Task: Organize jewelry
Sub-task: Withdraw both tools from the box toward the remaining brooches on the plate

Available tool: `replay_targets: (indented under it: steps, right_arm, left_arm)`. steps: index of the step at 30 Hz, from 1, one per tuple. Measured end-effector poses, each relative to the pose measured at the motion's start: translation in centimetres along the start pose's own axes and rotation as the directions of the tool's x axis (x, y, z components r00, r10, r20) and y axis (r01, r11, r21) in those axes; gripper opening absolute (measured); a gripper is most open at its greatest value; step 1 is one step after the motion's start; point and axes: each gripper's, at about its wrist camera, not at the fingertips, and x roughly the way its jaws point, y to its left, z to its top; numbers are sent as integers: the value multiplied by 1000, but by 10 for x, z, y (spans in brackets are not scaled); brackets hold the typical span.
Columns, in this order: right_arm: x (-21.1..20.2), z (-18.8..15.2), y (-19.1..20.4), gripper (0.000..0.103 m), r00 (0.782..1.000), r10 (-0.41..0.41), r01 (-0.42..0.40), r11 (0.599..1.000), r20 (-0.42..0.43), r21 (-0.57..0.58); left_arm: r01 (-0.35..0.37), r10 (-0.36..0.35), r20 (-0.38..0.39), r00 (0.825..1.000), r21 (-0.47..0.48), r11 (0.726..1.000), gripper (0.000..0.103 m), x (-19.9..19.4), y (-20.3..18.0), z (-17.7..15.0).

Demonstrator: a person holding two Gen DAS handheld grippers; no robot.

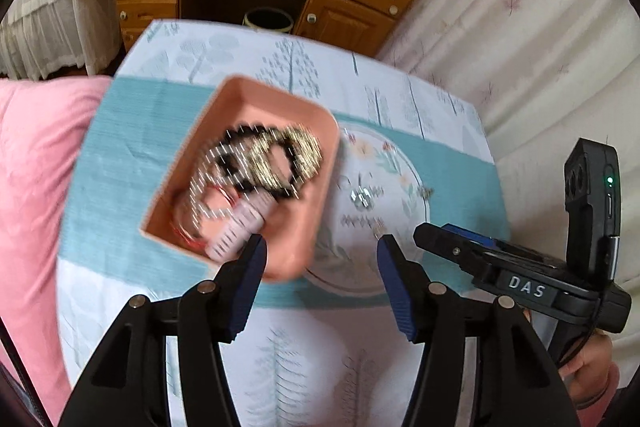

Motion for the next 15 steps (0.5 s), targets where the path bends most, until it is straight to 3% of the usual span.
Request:
replay_targets:
  steps: [6,10,15]
  right_arm:
    - [4,-13,-28,51,994,-93,84,984,-56,-154]
    - [3,-17,-44,52,988,-151,145,959,-9,-245]
    - [8,-16,-67,52,973,-210,230,919,96,-319]
  left_arm:
    - [-21,20,-27,999,-28,999,56,20,-26,-26]
    - [-44,43,-27,999,-46,998,72,40,-38,-36]
    - [-80,78,-47,996,-54,995,73,75,-53,-51]
